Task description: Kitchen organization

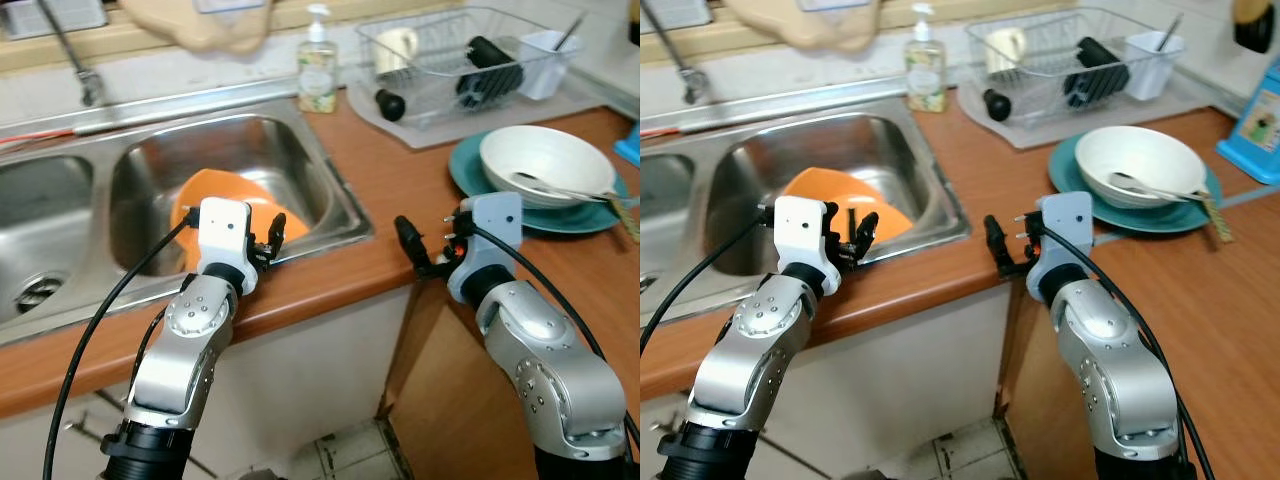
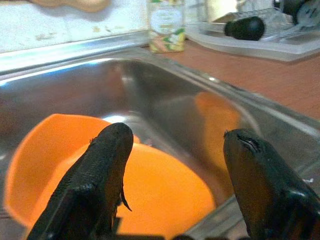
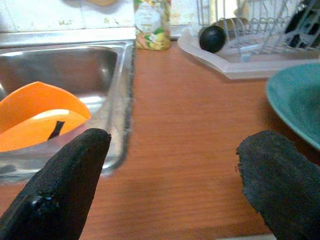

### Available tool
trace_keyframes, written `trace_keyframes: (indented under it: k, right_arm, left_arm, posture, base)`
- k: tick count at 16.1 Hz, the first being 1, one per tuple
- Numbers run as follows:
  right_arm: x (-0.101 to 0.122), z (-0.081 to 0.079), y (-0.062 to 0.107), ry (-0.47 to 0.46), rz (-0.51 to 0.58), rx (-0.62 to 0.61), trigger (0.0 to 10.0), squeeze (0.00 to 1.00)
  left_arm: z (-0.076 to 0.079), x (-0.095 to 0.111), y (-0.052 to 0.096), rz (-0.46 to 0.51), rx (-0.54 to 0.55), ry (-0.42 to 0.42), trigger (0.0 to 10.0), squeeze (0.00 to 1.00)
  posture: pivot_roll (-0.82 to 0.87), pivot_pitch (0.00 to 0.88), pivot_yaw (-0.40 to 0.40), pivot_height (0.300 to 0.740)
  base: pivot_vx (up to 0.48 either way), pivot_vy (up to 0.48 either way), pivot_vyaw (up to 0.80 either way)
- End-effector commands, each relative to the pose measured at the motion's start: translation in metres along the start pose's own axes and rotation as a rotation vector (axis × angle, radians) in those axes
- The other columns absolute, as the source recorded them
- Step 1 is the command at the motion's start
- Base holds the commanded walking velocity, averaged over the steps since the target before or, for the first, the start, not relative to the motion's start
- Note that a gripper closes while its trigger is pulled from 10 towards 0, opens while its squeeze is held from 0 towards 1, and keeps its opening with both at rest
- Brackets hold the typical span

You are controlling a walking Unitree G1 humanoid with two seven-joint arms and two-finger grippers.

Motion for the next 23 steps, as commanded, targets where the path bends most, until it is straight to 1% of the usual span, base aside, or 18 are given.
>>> trace_keyframes:
  k: [1,4,15,18,19,21,23]
  right_arm:
    - [0.004,-0.0079,0.0025,-0.003,0.013,0.035,10.0,1.0]
    - [0.0032,-0.0092,0.0029,0.01,0.014,0.047,10.0,1.0]
    - [0.0061,-0.0102,0.0017,0.038,0.019,0.053,10.0,1.0]
    - [0.0088,-0.0084,0.0009,0.056,0.024,0.044,10.0,1.0]
    - [0.0092,-0.0074,0.0009,0.054,0.027,0.037,10.0,1.0]
    - [0.0085,-0.0093,0.0008,0.103,0.016,0.057,10.0,1.0]
    - [0.0089,-0.0096,0.0,0.111,0.012,0.065,10.0,1.0]
  left_arm:
    - [-0.005,0.0009,0.0012,0.002,0.016,-0.004,10.0,0.0]
    - [-0.0044,0.0001,0.0029,-0.001,0.014,0.021,10.0,0.0]
    - [-0.0029,0.0012,0.0008,-0.001,0.004,0.04,10.0,0.0]
    - [-0.0032,0.0,0.0014,-0.004,0.007,0.045,10.0,0.0]
    - [-0.0031,-0.0004,0.0017,-0.005,0.008,0.046,10.0,0.0]
    - [-0.0046,-0.0045,0.0032,-0.018,0.024,0.049,10.0,0.0]
    - [-0.0052,-0.0058,0.0036,-0.022,0.029,0.048,10.0,0.0]
  posture:
    - [-0.16,0.0,0.067,0.74]
    - [-0.16,0.0,0.067,0.74]
    - [-0.17,0.0,0.07,0.74]
    - [-0.17,0.0,0.066,0.74]
    - [-0.17,0.0,0.066,0.74]
    - [-0.17,0.0,0.059,0.74]
    - [-0.17,0.0,0.053,0.74]
  base:
    - [0.0,0.0,0.0]
    - [0.172,0.0,0.0]
    - [0.268,0.0,0.0]
    - [0.269,0.0,0.76]
    - [0.266,0.0,0.0]
    - [0.0,0.0,0.0]
    - [0.0,0.0,0.0]
Point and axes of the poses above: a point about 5 cm out from each wrist's last joint towards the gripper, its own y axis pointing back from the gripper into the wrist, its own x axis along the axis of the wrist's last joint, z = x × y, the point moved 5 cm from there along -y, pointing out of the wrist towards the gripper, and after that the axes turned 11 degrees about -y, right-handed, at the moved point
